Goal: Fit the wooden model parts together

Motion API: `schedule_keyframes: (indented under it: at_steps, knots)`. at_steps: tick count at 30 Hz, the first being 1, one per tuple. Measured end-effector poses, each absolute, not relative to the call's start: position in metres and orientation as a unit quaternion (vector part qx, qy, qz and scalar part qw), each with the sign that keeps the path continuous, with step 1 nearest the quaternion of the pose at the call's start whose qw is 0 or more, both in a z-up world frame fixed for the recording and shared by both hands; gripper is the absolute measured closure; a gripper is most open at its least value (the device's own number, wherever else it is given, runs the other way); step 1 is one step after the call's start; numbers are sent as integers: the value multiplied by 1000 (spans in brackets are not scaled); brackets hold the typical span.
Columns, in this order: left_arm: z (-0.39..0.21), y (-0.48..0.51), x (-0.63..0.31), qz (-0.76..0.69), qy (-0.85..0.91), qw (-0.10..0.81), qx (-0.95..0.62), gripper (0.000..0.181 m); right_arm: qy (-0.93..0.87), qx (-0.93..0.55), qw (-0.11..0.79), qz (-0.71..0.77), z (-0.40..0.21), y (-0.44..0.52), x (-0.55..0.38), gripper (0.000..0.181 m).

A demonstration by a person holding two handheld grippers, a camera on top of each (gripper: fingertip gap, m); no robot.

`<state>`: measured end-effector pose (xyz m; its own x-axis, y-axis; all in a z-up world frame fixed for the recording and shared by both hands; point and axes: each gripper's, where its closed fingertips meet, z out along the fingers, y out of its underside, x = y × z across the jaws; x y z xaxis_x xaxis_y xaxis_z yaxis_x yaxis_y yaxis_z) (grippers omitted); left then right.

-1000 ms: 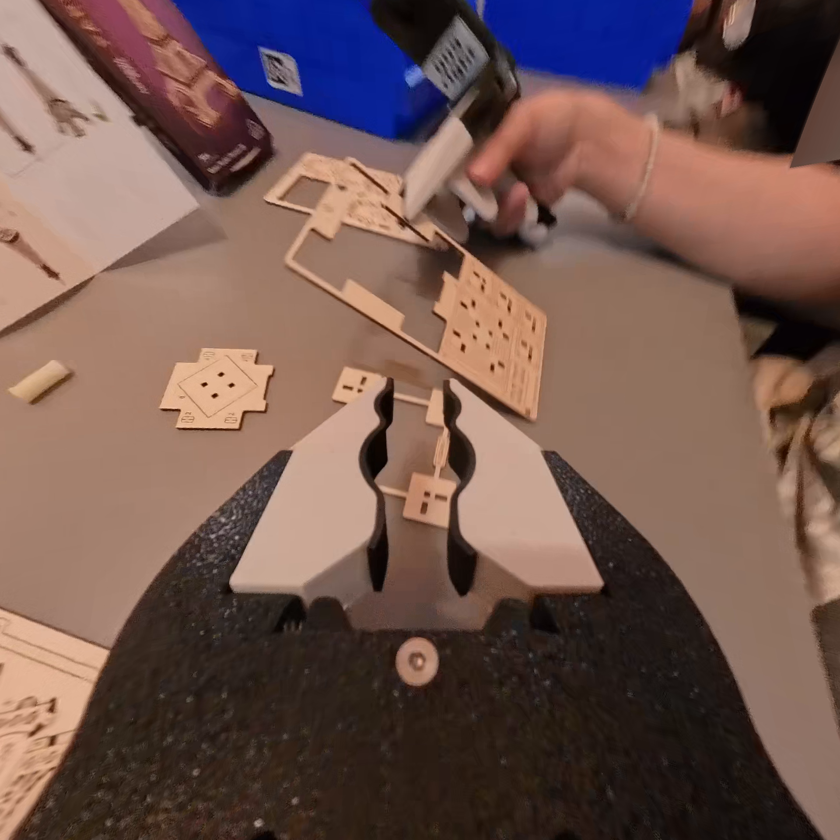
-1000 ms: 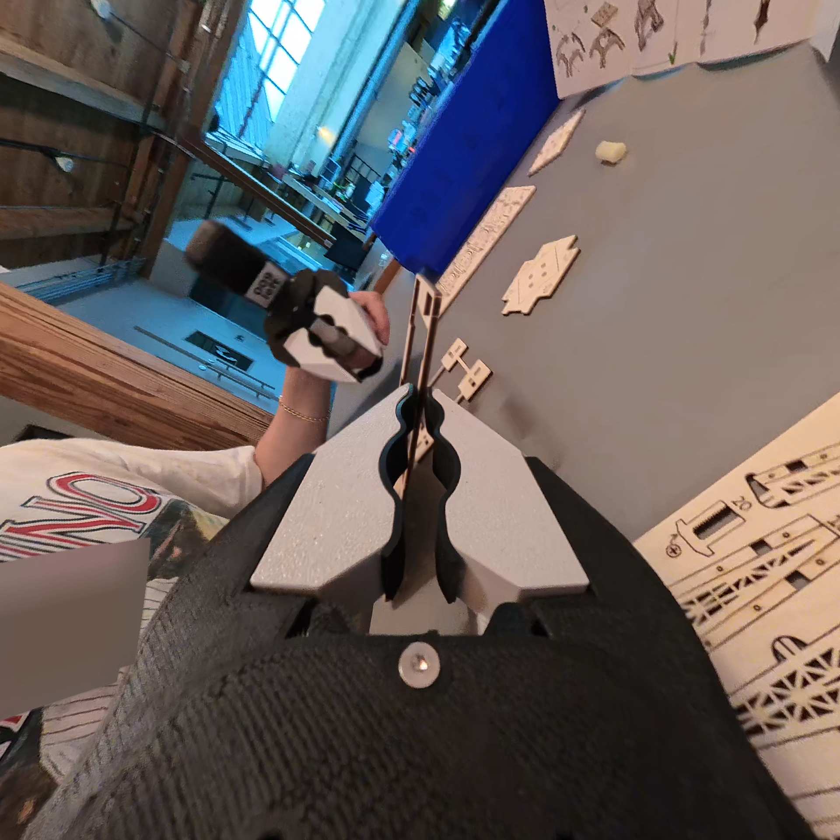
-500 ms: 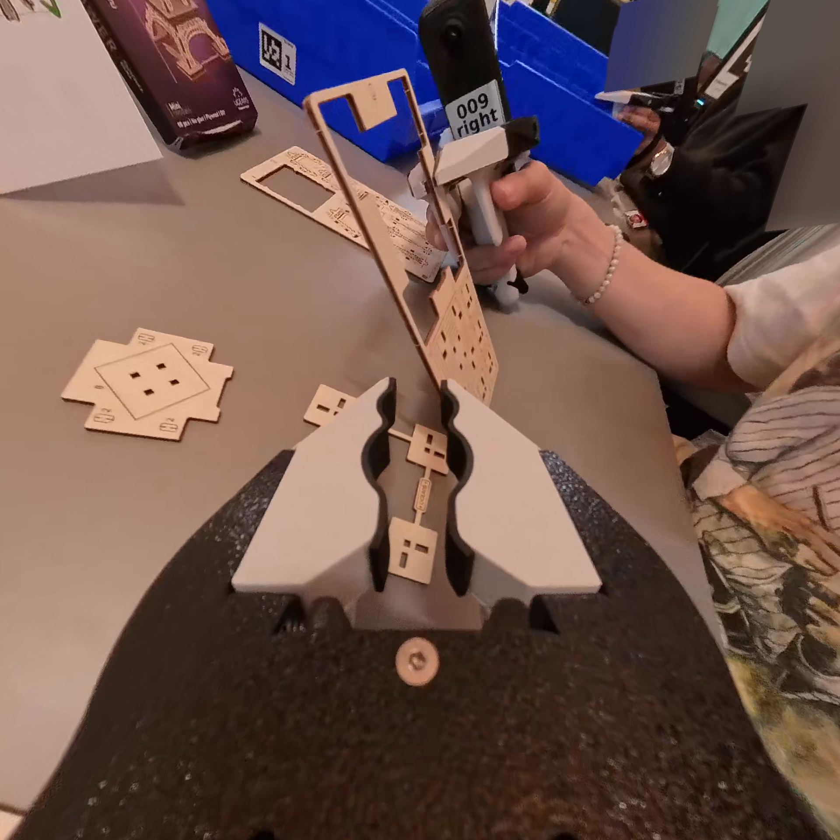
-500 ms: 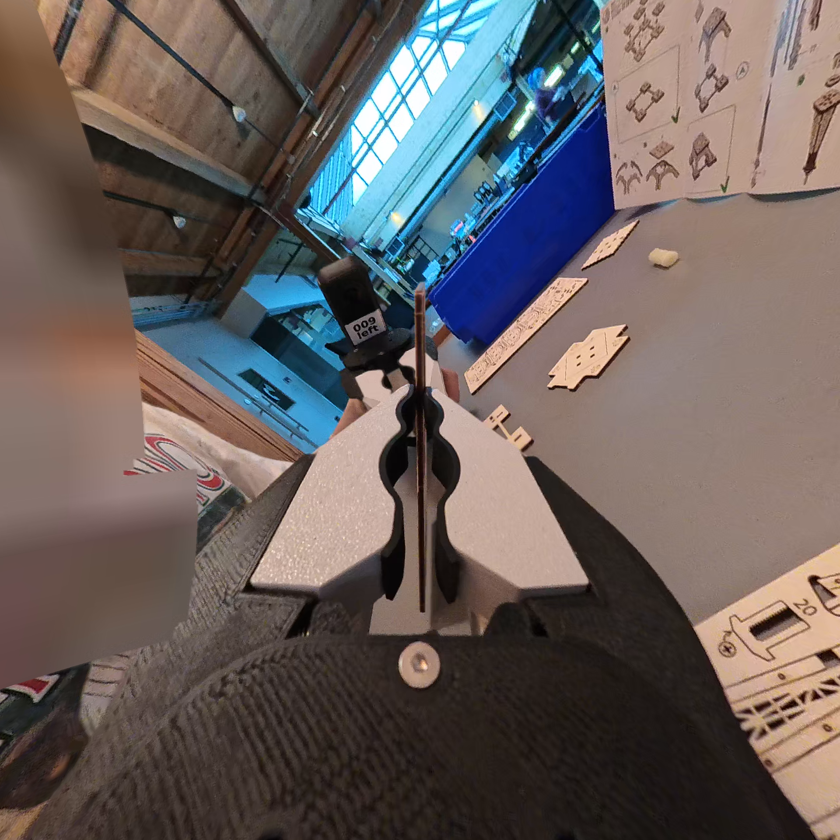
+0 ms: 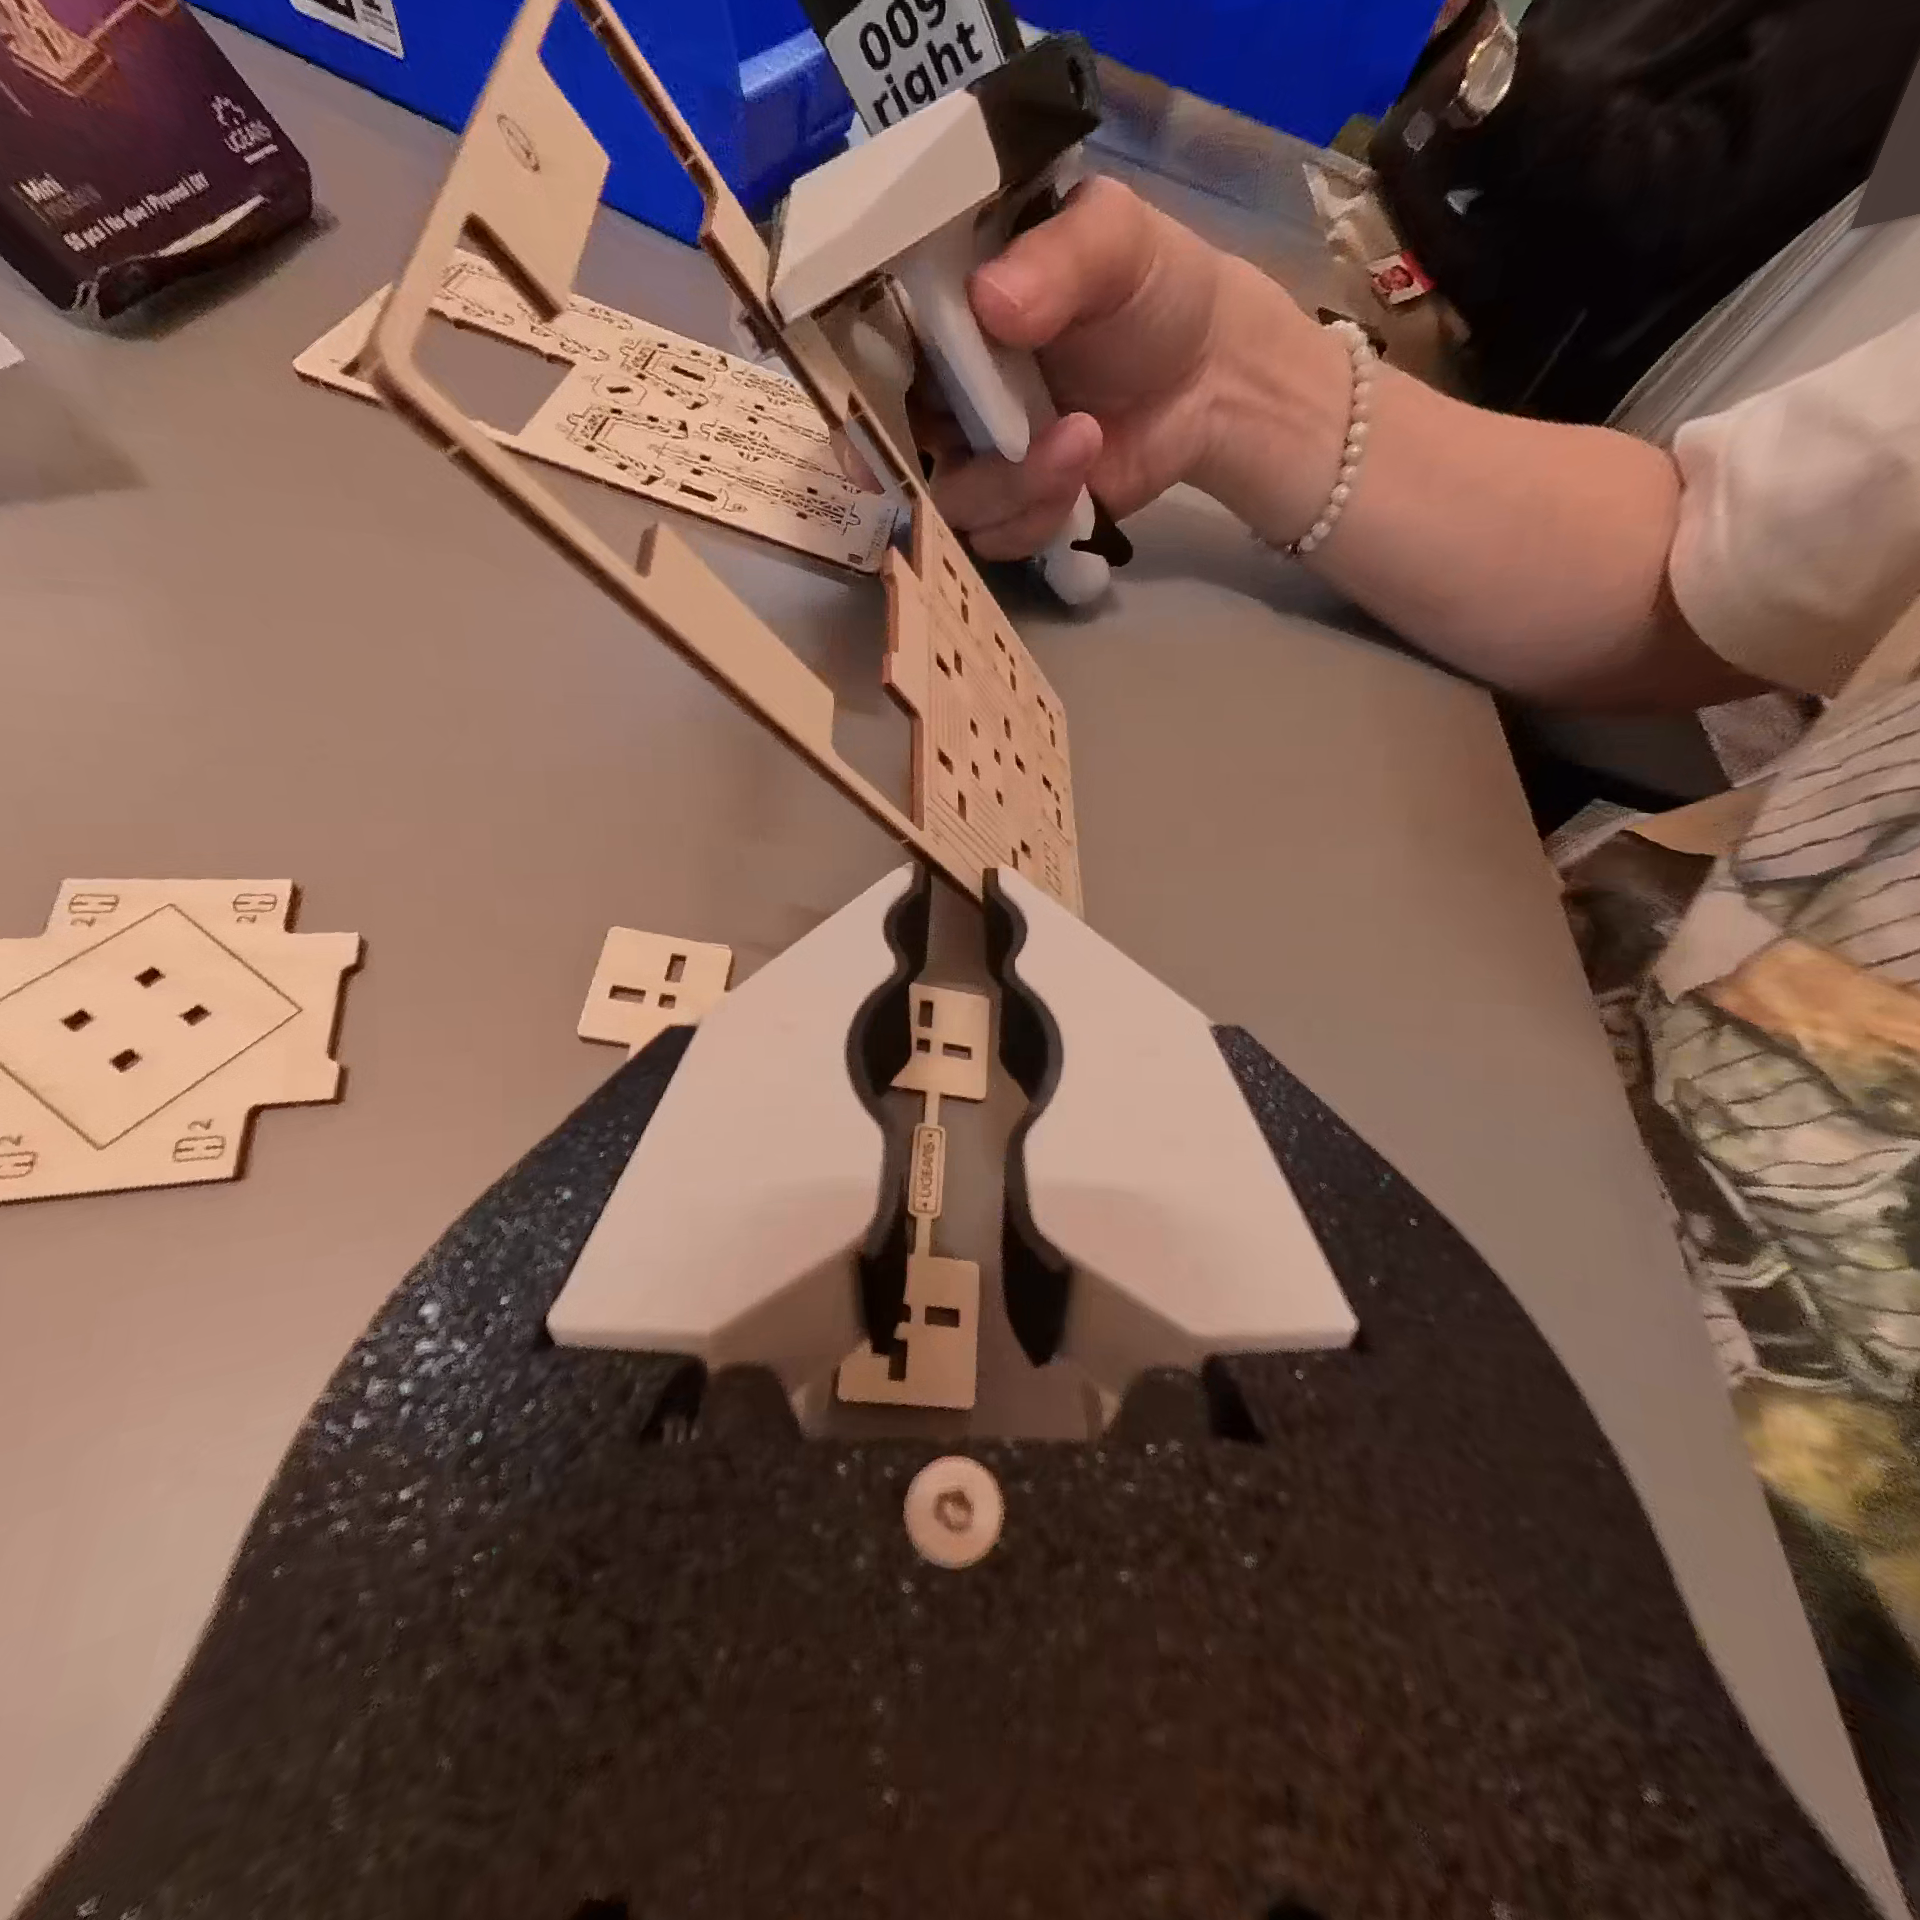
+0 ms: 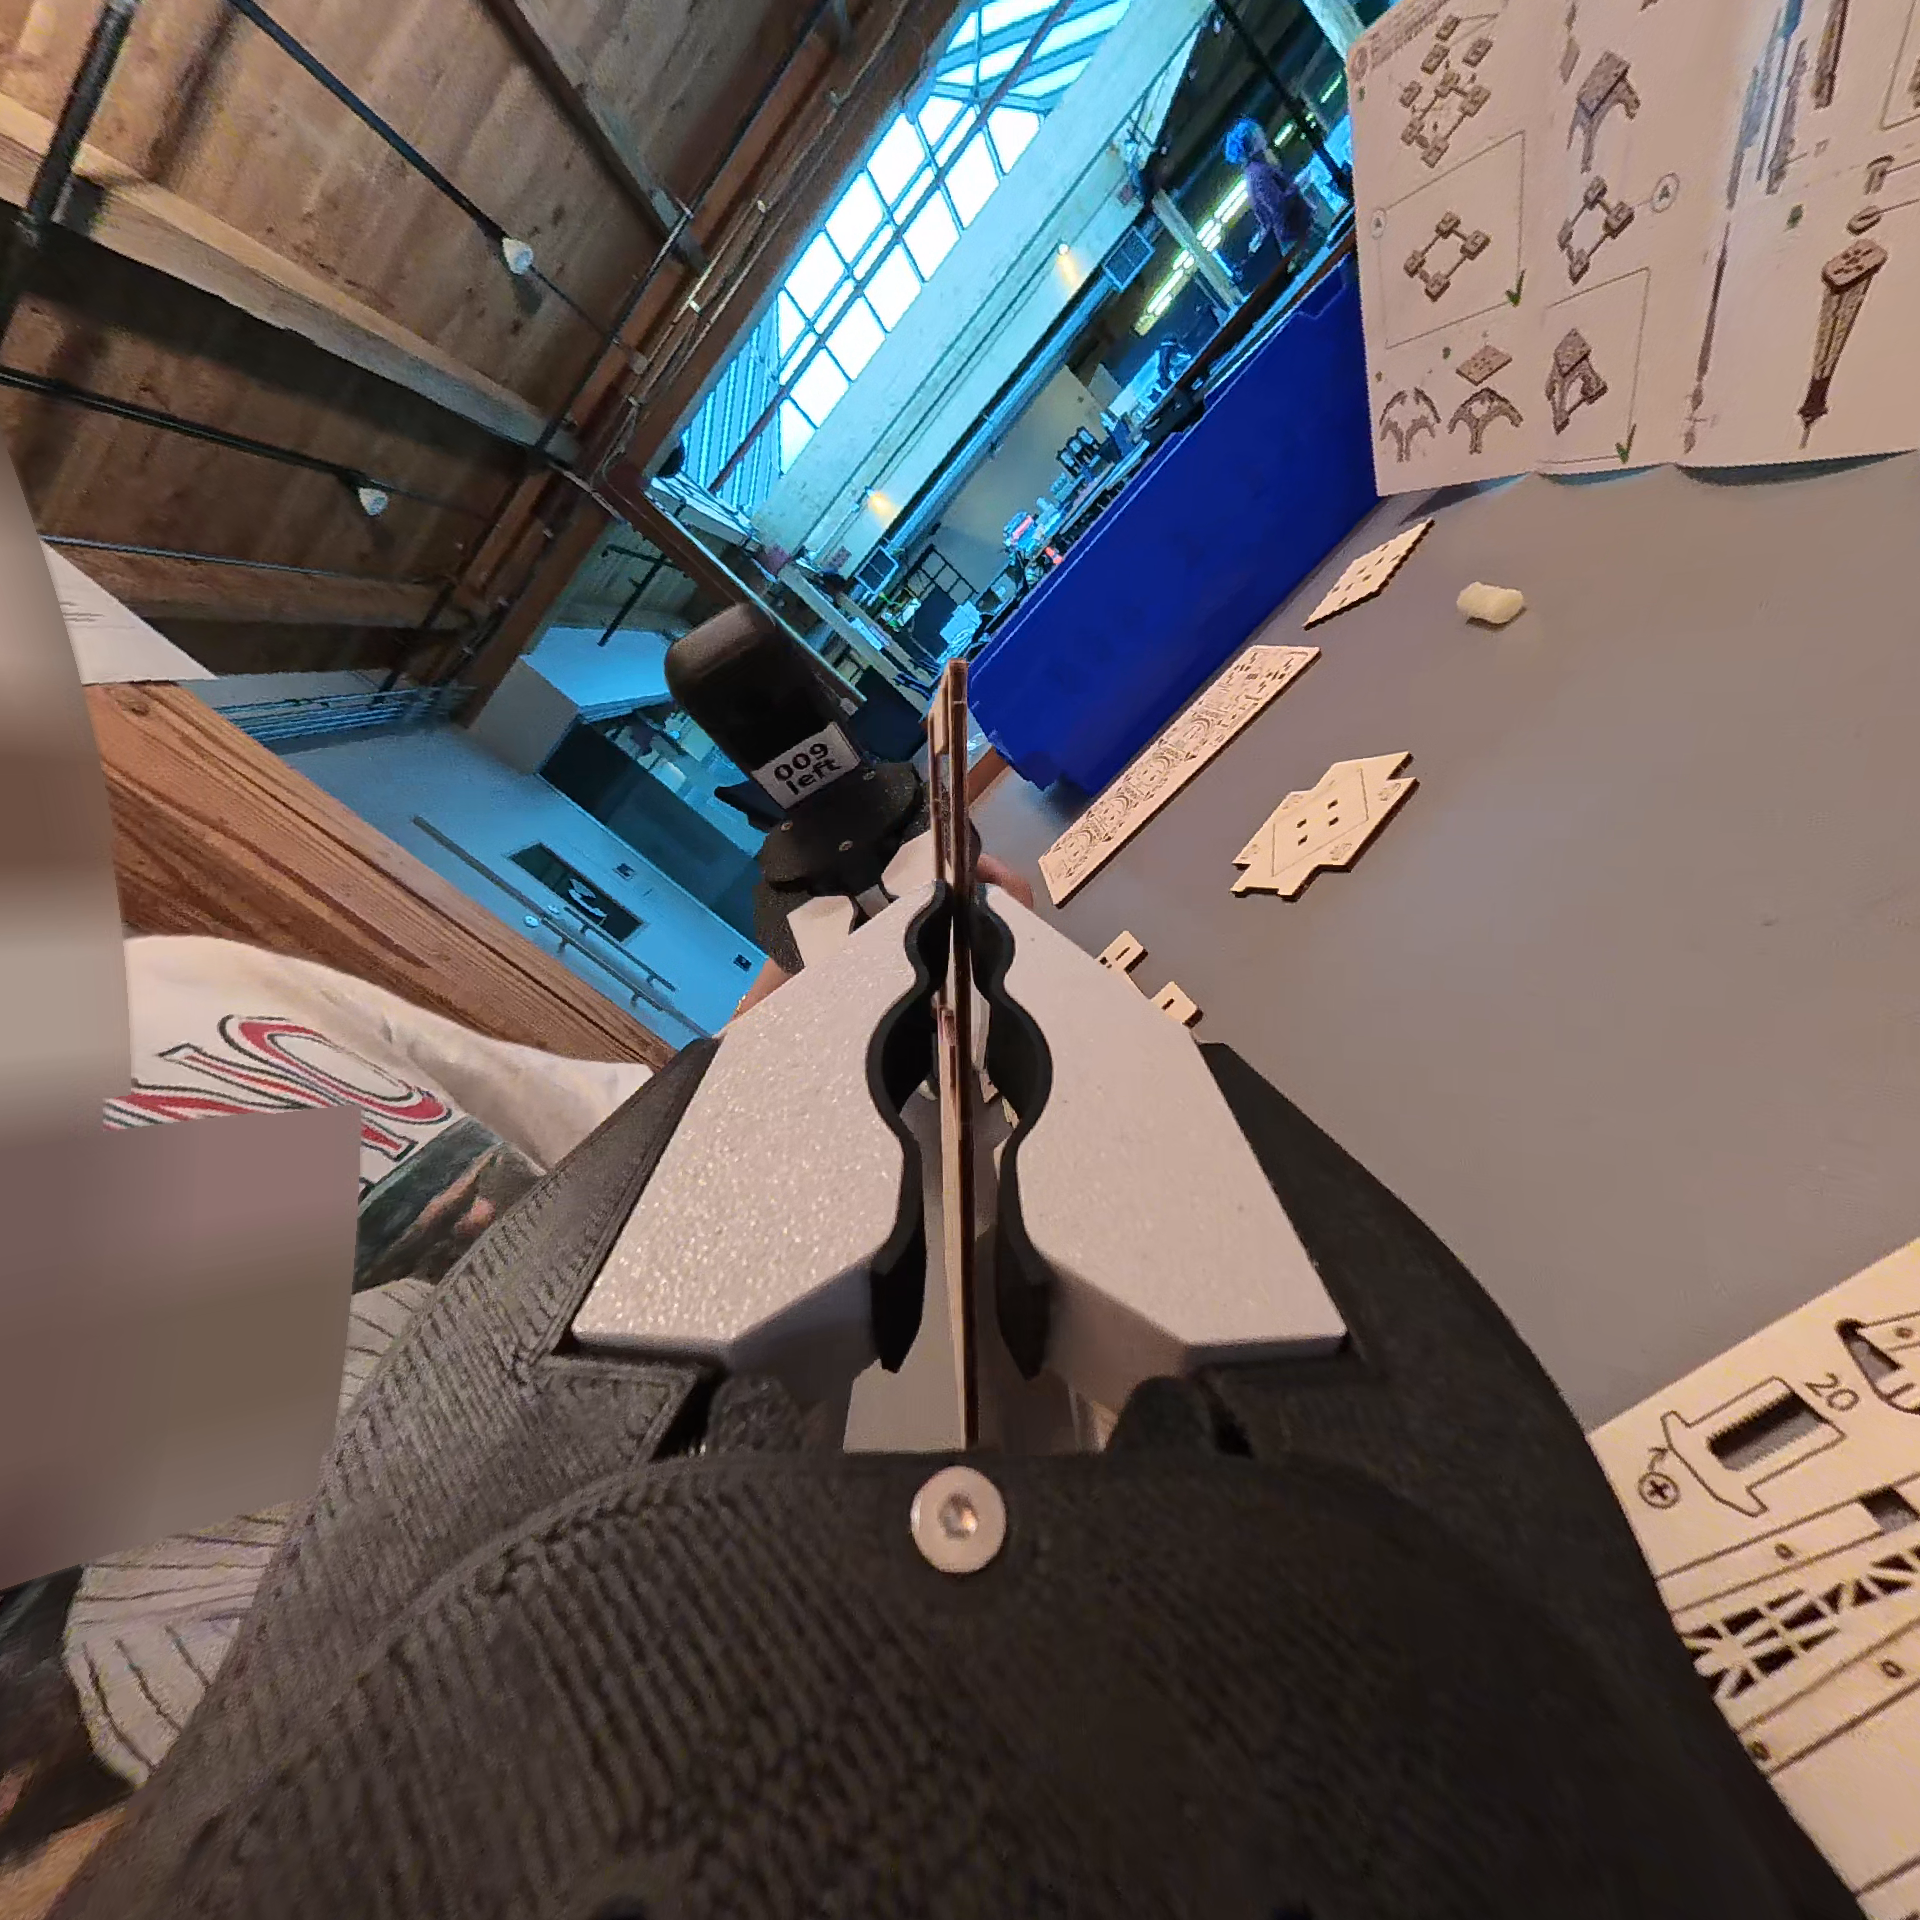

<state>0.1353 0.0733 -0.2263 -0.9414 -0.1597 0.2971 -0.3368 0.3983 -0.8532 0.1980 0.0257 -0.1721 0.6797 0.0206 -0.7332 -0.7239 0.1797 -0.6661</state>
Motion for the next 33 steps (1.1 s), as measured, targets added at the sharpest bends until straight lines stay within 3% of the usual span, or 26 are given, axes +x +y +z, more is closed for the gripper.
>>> schedule_keyframes:
  at_steps: [9,13,19,27,30,33]
  knots:
    - [-211,85,146,569,-787,125,202,181,302,-562,714,288,-167,24,197,177]
    - [-206,94,150,581,-767,142,233,181,319,-625,666,253,-189,26,198,148]
    - [-207,103,150,579,-736,187,298,181,290,-655,646,264,-192,34,184,145]
    - [-205,102,144,583,-713,215,325,181,252,-697,613,273,-199,42,165,162]
    - [-203,97,142,591,-704,220,326,181,251,-700,617,257,-198,40,169,181]
    - [-205,95,146,595,-703,203,332,181,251,-704,615,250,-199,37,170,181]
